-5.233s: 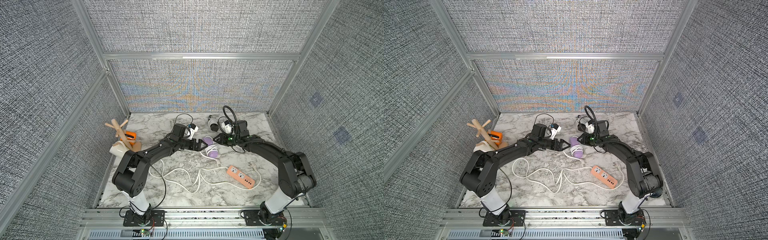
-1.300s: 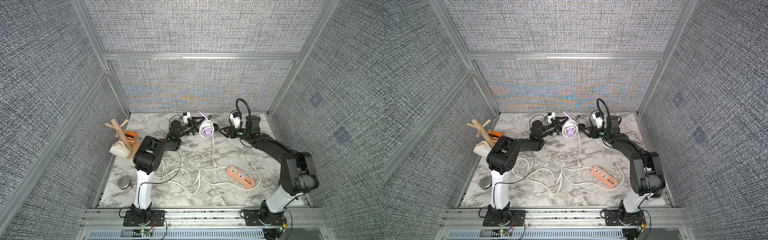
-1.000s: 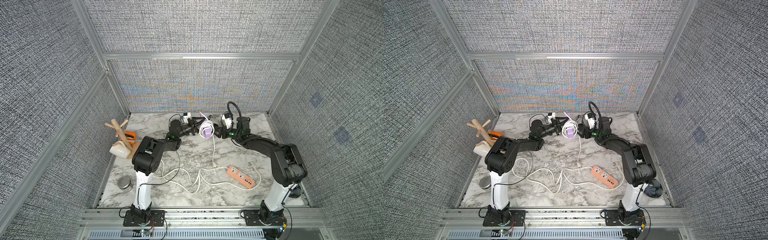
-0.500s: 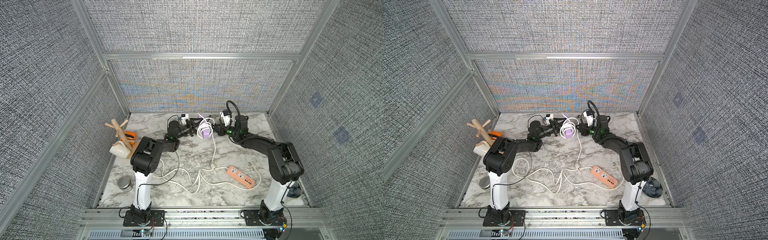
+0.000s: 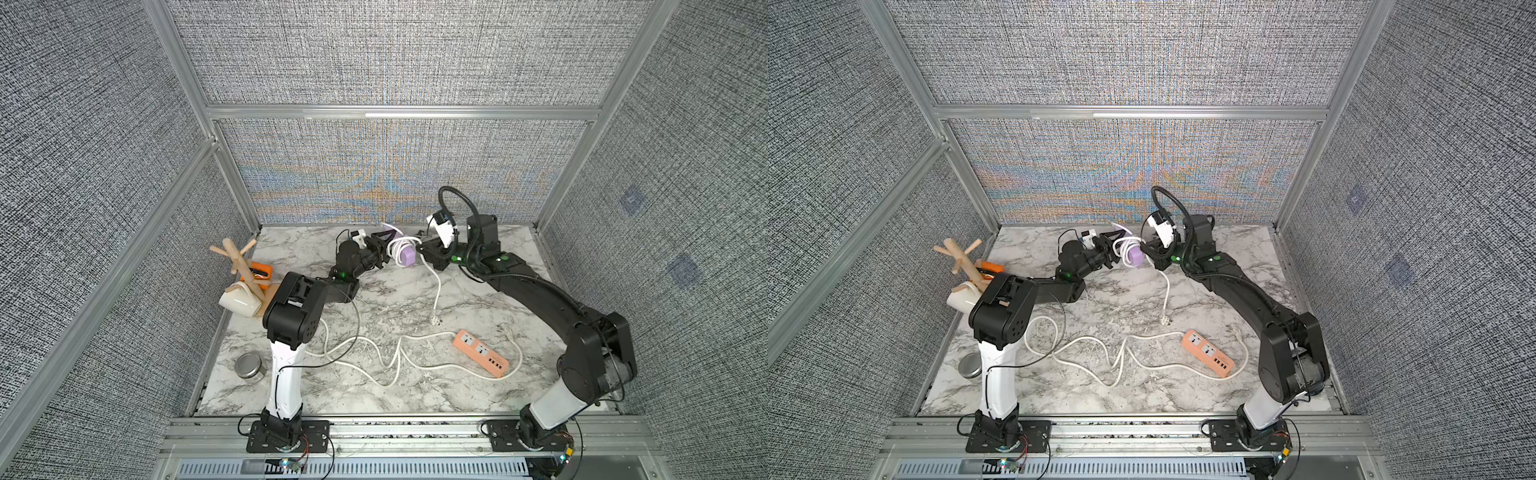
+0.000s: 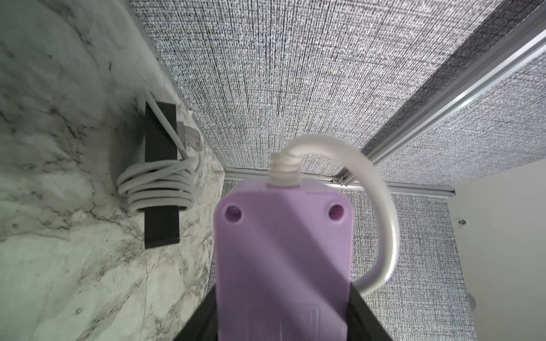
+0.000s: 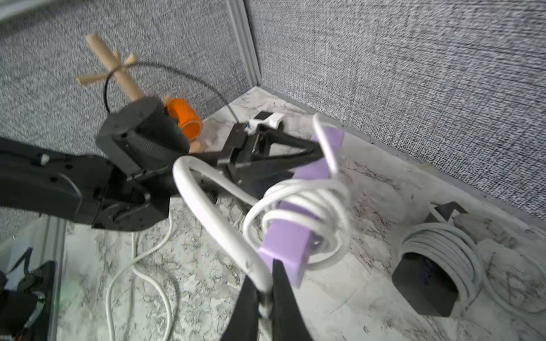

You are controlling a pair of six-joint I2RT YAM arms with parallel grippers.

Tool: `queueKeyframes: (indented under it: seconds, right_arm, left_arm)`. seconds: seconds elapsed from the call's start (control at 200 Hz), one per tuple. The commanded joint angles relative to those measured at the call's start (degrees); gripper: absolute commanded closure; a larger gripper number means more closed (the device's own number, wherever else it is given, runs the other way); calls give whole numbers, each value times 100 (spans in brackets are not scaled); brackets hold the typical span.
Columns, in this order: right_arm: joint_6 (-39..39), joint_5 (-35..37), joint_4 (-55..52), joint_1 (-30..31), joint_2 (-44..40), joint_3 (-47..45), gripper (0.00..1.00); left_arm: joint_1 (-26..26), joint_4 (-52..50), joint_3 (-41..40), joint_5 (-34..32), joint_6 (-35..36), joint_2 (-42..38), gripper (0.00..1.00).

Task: Unwrap the cord wrapped around the power strip
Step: Unwrap the power cord from the power strip.

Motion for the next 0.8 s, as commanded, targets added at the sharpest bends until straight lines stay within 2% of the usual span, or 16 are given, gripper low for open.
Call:
queueKeyframes:
  seconds: [0.0,0.155,0.405,0.576,0.796]
  right_arm:
    - [-820,469,-748,26,87,-161,100]
    - [-754,1213,-886,-77,316,-310,100]
    - [-520,1178,-850,-533,503,-277,100]
    - [-210,1155,-1060,-879,817,258,100]
    - [149,746,-1419,-1374,1258,1455,100]
  left_arm:
    - [25,26,237,-325,-79,70,100]
    - [78,102,327,-270,-248,34,100]
    - [396,715,-465,-248,-510,-355,100]
    - [496,1039,-987,-51,-578,-464,100]
    - [500,1383,-1283,535,-688,-378,100]
